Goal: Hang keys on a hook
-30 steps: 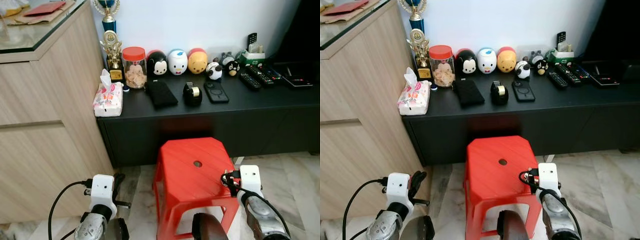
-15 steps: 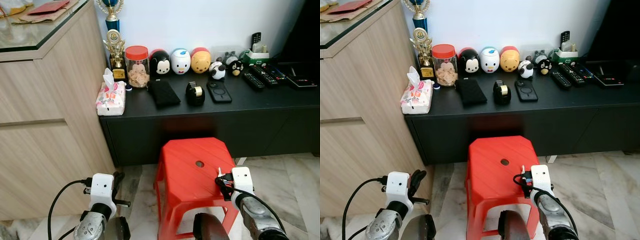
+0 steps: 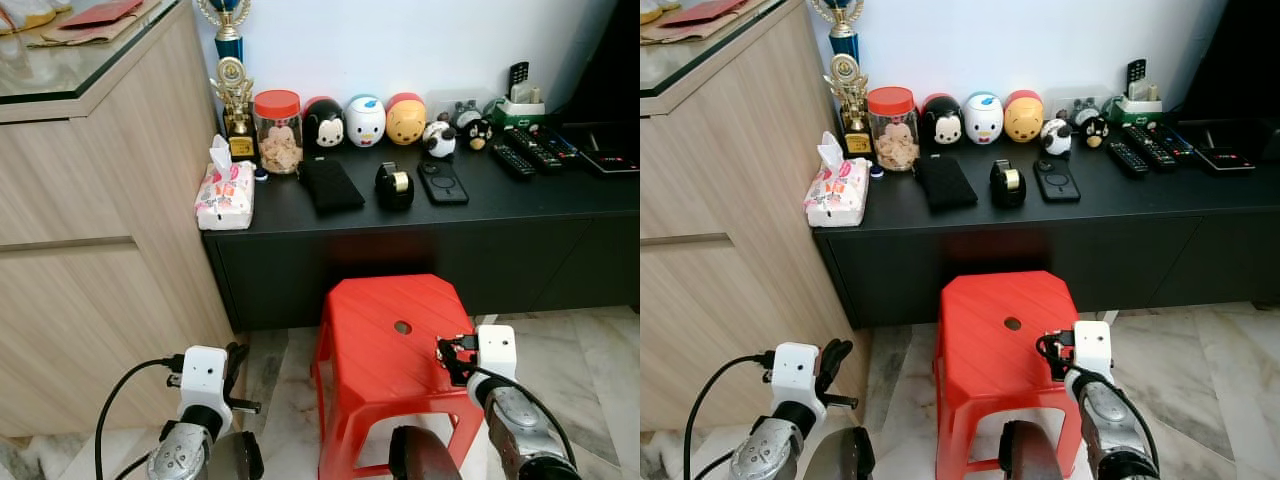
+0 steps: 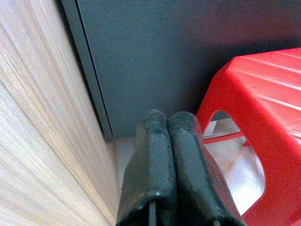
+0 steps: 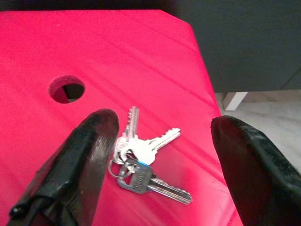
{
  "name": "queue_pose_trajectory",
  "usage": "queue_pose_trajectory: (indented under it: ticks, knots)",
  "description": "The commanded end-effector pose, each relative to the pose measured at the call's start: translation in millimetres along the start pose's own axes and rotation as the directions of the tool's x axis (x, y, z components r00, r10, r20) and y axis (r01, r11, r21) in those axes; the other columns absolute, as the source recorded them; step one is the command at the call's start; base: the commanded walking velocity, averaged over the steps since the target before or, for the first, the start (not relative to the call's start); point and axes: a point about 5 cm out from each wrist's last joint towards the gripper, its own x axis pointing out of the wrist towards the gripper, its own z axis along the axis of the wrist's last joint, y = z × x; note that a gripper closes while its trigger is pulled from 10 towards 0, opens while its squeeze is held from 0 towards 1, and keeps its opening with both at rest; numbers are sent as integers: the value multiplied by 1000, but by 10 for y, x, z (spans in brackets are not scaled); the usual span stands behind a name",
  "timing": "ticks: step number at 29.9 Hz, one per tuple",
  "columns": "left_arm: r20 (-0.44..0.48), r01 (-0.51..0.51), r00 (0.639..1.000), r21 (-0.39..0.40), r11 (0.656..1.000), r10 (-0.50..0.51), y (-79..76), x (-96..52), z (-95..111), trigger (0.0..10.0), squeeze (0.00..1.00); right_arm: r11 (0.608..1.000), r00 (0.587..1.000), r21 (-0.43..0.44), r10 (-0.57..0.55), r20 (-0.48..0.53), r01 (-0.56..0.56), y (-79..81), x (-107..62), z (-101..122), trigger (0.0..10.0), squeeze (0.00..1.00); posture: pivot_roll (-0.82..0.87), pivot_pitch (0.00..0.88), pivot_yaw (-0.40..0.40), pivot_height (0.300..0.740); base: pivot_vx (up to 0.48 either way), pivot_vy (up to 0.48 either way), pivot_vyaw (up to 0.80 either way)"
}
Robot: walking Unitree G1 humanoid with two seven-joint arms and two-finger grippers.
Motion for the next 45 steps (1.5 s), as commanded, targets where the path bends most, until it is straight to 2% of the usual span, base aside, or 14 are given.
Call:
queue_pose_trajectory:
  ticks: [1,5,13,29,35,36,37,45]
  knots:
    - [7,3,1000,6,1000,-3,2,13,23,10000,0,997,998,-58,46,-38,-49,58,14,-21,10000,0,-9,0,-1,570,0,0,0]
    - [5,2,1000,5,1000,-2,-1,8,20,10000,0,994,996,-81,74,-54,-78,83,8,-54,10000,0,-9,0,-2,570,0,0,0]
    - [0,1,1000,2,1000,-1,-10,0,7,10000,0,992,995,-111,49,-87,-59,42,20,-56,10000,0,-6,0,-5,570,0,0,0]
    - [-5,4,1000,7,1000,-4,-4,-3,4,10000,0,991,985,-109,53,-163,-72,98,26,-133,10000,0,4,0,-3,570,0,0,0]
    - [-7,9,1000,8,1000,-9,-5,-2,1,10000,0,994,983,-107,15,-183,-35,74,6,-191,10000,0,6,0,-2,570,0,0,0]
    - [-7,10,1000,8,1000,-10,-6,-2,1,10000,0,994,982,-106,7,-186,-27,64,2,-201,3569,0,7,0,-2,570,0,0,0]
    - [-8,18,1000,15,1000,-18,-11,1,0,10000,0,994,981,-104,2,-193,-23,55,-5,-219,0,0,7,0,-1,570,0,0,0]
    - [-9,35,999,25,999,-35,-36,3,-5,10000,0,995,977,-102,1,-213,-23,46,-27,-272,0,0,6,0,-1,570,0,0,0]
